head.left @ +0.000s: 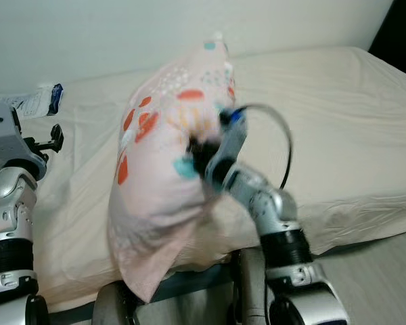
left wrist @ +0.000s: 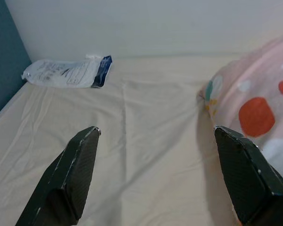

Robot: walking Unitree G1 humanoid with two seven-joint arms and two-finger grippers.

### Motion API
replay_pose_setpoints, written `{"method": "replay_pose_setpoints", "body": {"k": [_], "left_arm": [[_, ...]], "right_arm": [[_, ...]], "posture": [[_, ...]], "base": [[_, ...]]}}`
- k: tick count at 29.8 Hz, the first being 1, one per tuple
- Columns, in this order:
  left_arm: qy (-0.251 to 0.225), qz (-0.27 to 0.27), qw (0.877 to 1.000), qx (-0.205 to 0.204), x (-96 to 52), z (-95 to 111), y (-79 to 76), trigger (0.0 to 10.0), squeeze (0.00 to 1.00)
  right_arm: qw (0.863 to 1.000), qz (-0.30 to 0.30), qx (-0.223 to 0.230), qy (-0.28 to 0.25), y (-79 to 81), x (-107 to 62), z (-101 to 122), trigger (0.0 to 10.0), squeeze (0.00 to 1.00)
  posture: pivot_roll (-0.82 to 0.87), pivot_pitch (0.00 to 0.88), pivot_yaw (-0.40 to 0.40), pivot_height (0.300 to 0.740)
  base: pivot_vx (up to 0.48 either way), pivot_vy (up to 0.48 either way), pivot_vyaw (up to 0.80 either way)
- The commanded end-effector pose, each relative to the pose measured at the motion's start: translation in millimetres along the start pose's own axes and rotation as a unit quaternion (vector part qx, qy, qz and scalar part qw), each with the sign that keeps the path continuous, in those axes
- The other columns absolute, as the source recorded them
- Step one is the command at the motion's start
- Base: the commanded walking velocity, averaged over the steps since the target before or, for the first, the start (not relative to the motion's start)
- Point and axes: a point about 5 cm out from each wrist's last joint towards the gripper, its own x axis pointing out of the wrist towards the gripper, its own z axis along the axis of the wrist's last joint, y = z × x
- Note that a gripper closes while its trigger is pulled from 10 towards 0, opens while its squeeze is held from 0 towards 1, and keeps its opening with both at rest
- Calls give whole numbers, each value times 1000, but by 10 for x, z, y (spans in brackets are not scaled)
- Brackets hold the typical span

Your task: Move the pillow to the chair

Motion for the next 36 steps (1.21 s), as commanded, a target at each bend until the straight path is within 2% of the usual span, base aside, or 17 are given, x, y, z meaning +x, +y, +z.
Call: {"method": "replay_pose_setpoints", "body": {"k": [1, 11, 12, 13, 14, 19, 21, 22, 23, 24, 25, 27, 28, 29, 31, 34, 36], "left_arm": [[0, -6, 1000, -6, 2, -30, -35, 10000, 0], [2, -31, 999, -12, 15, -62, -137, 10000, 0], [4, -42, 999, -14, 13, -67, -161, 10000, 0], [4, -42, 999, -14, 13, -67, -161, 10000, 0], [12, -72, 997, -20, -1, -89, -217, 10000, 0], [61, -155, 985, -44, -79, -199, -363, 10000, 0], [129, -225, 962, -80, -209, -345, -472, 10000, 0], [129, -225, 962, -80, -209, -345, -472, 10000, 0], [164, -248, 950, -97, -283, -428, -491, 10000, 0], [206, -309, 921, -114, -456, -530, -503, 10000, 1000], [206, -309, 921, -114, -456, -530, -503, 10000, 1000], [216, -377, 892, -126, -628, -568, -504, 10000, 1000], [216, -377, 892, -126, -628, -568, -504, 10000, 1000], [224, -398, 877, -151, -704, -584, -491, 10000, 1000], [228, -407, 868, -169, -753, -596, -475, 10000, 1000], [266, -438, 834, -205, -940, -669, -469, 10000, 1000], [275, -443, 825, -218, -989, -689, -468, 10000, 1000]], "right_arm": [[990, 92, 87, -60, 608, 189, 29, 0, 0], [973, 69, 64, -212, 423, 60, 772, 0, 0], [970, 48, 44, -233, 328, 11, 895, 2784, 0], [970, 48, 44, -233, 328, 11, 895, 2784, 0], [968, 5, 11, -249, 151, -63, 1040, 10000, 0], [971, -81, -57, -218, -204, -165, 1075, 10000, 0], [966, -159, -131, -159, -536, -292, 990, 10000, 0], [966, -159, -131, -159, -536, -292, 990, 10000, 0], [962, -181, -161, -123, -677, -369, 927, 10000, 0], [959, -176, -220, -41, -822, -498, 769, 10000, 0], [959, -176, -220, -41, -822, -498, 769, 10000, 0], [949, -125, -286, 51, -837, -623, 552, 10000, 0], [949, -125, -286, 51, -837, -623, 552, 10000, 0], [942, -101, -305, 97, -828, -713, 407, 10000, 0], [939, -86, -307, 128, -815, -789, 291, 10000, 0], [935, -75, -301, 173, -819, -994, 48, 10000, 0], [936, -71, -295, 176, -815, -1037, 11, 10000, 0]], "posture": [[10, 110, 22, 536], [10, 100, 22, 536], [11, 97, 21, 536], [11, 97, 21, 536], [9, 94, 19, 536], [7, 95, 18, 536], [7, 96, 16, 536], [7, 96, 16, 536], [8, 97, 14, 536], [9, 102, 11, 536], [9, 102, 11, 536], [2, 108, 15, 536], [2, 108, 15, 536], [0, 110, 17, 536], [-3, 112, 18, 536], [2, 124, 19, 536], [1, 126, 19, 536]], "base": [[0, 0, 0], [0, 0, 0], [0, 0, 0], [0, 0, 0], [0, 0, 0], [0, 0, 0], [0, 0, 0], [0, 0, 0], [0, 0, 0], [0, 0, 0], [0, 0, 0], [0, 0, 0], [0, 0, 0], [0, 0, 0], [0, 0, 0], [0, 0, 0], [0, 0, 0]]}}
